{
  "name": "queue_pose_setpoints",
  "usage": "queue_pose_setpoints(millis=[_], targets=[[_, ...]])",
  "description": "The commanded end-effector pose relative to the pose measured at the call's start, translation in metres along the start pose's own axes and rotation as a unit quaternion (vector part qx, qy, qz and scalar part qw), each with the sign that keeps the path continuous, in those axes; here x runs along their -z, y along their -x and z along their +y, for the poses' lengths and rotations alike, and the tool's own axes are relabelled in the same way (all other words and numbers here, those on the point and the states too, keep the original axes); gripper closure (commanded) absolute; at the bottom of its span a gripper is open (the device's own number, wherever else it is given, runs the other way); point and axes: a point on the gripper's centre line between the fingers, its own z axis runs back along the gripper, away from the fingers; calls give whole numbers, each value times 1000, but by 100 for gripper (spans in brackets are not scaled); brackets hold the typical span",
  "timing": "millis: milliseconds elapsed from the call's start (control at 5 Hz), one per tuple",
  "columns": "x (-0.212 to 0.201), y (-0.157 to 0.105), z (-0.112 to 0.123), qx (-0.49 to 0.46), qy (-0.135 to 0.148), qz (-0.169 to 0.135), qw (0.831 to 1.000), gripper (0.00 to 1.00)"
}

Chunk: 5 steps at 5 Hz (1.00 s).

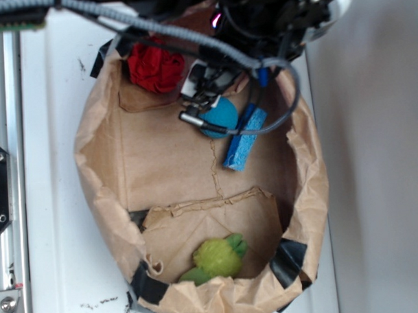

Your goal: Grab the red paper.

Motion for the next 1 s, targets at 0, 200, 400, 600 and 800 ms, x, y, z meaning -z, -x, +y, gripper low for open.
queue_pose_setpoints(millis=[0,200,400,600,800], targets=[[-27,25,-14,12,54,-123,991,0],[-37,23,-27,17,67,-131,989,0],[-33,15,-33,14,65,-135,989,0],[-16,7,-33,16,54,-138,989,0],[1,-3,-35,13,70,-148,986,0]])
